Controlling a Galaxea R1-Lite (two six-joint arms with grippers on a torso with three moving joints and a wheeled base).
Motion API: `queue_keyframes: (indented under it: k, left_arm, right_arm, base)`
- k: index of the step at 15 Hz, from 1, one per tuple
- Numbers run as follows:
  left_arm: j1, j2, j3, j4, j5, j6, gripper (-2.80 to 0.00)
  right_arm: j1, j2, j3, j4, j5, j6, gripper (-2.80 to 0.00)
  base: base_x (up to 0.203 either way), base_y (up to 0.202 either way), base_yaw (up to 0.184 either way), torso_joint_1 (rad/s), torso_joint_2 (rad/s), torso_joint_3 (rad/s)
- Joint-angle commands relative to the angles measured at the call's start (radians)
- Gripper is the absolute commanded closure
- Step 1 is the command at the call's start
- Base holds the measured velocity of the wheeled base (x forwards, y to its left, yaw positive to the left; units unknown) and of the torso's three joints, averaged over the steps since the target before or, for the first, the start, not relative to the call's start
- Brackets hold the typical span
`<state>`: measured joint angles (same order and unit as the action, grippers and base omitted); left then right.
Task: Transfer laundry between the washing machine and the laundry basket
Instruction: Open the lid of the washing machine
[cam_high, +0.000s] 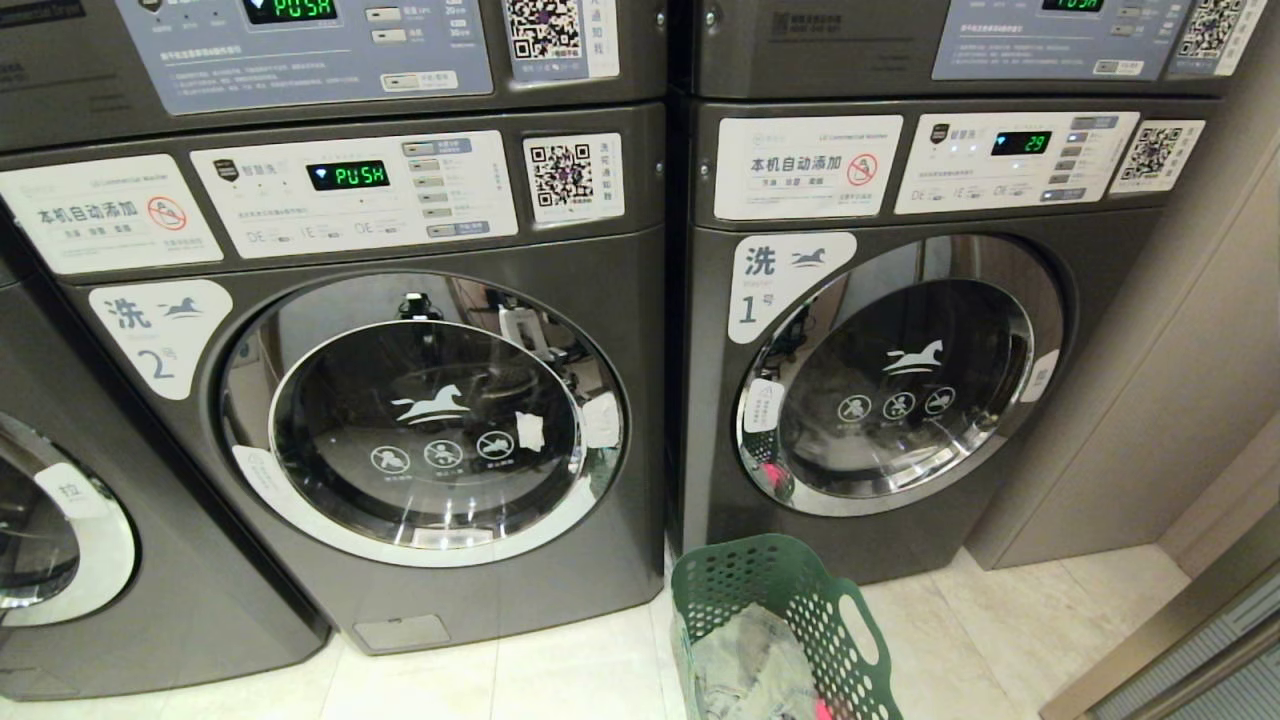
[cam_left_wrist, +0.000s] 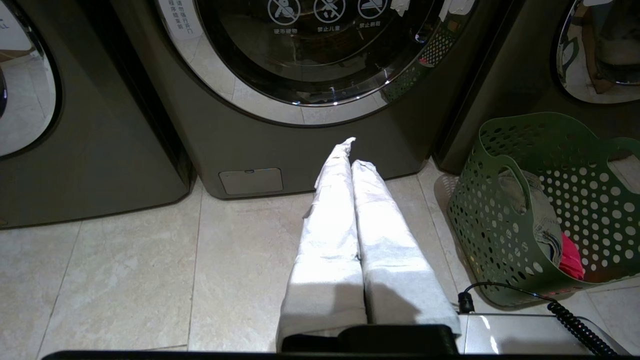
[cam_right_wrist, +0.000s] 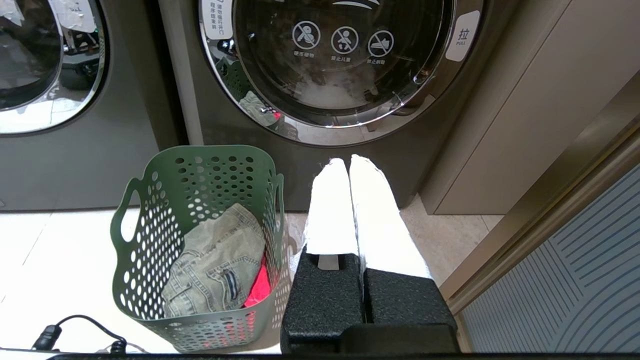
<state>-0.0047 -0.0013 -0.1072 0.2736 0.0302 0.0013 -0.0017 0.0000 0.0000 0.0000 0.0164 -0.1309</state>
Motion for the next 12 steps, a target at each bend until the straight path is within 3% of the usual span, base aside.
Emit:
queue_keyframes:
  k: [1,12]
  left_arm:
    - [0.0,0.002,0.0,0.001,0.001,-0.001,0.0]
    - [0.0,0.001,0.0,0.002,0.002,-0.003,0.0]
  right_arm:
    - [0.0,0.002,0.0,0.0,0.001,-0.001,0.0]
    - [0.0,0.002,0.0,0.0,0.002,-0.006,0.0]
  base:
    - [0.0,0.0,0.0,0.0,0.0,0.0]
    - [0.0,0.0,0.0,0.0,0.0,0.0]
